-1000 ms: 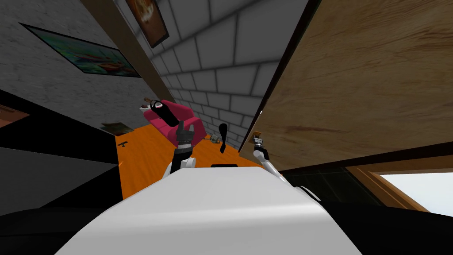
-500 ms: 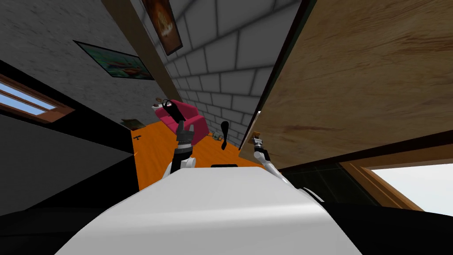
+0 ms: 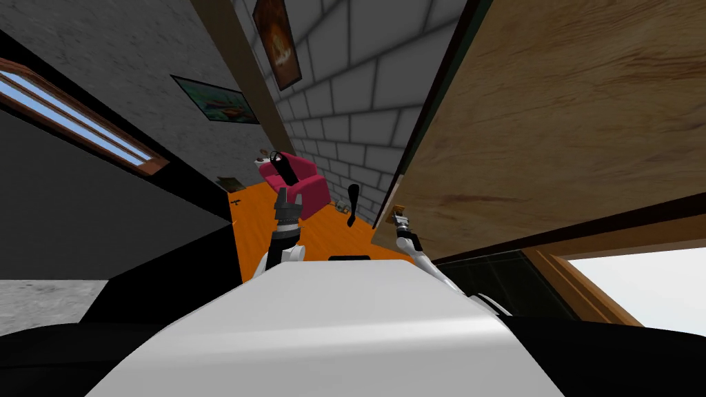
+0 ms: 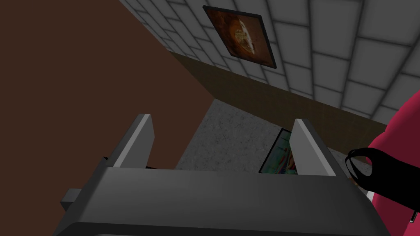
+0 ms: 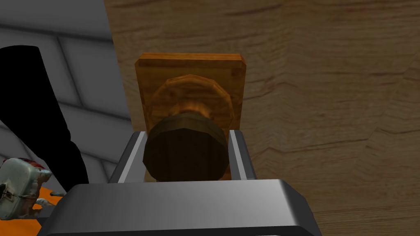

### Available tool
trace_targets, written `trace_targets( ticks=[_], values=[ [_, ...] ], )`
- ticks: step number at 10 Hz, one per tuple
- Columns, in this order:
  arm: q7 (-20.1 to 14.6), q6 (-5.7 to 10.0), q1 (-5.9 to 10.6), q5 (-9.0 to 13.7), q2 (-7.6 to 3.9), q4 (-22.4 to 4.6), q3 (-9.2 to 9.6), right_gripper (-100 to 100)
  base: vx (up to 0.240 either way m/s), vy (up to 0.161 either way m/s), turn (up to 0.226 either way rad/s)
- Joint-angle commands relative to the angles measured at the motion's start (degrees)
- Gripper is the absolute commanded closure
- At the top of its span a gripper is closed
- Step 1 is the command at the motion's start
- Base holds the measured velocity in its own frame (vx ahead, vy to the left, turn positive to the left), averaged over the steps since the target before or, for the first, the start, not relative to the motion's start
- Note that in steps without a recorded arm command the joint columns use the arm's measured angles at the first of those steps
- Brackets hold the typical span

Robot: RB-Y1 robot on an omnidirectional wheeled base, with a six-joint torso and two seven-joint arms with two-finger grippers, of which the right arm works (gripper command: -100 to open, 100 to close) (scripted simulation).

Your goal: Pull the door open

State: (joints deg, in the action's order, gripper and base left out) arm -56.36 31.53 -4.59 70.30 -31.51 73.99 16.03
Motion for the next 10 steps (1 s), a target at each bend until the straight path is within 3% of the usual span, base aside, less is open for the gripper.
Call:
trace_targets(
  ticks=[1, 2, 3, 10],
  values=[
    [-1.3, 0.42, -0.45, -0.3, -1.15, 0.8, 0.97, 100, -0.253, -0.033, 0.147],
    [-1.8, 0.56, -0.63, -0.4, -1.62, 1.1, 1.43, 100, -0.261, -0.015, 0.107],
    [-1.2, 0.26, -0.6, -0.3, -1.26, 0.9, 1.09, 100, -0.119, -0.006, 0.027],
    [-5.2, 2.21, -2.52, -1.3, -5.24, 3.5, 5.4, 100, -0.202, -0.053, 0.122]
  ],
)
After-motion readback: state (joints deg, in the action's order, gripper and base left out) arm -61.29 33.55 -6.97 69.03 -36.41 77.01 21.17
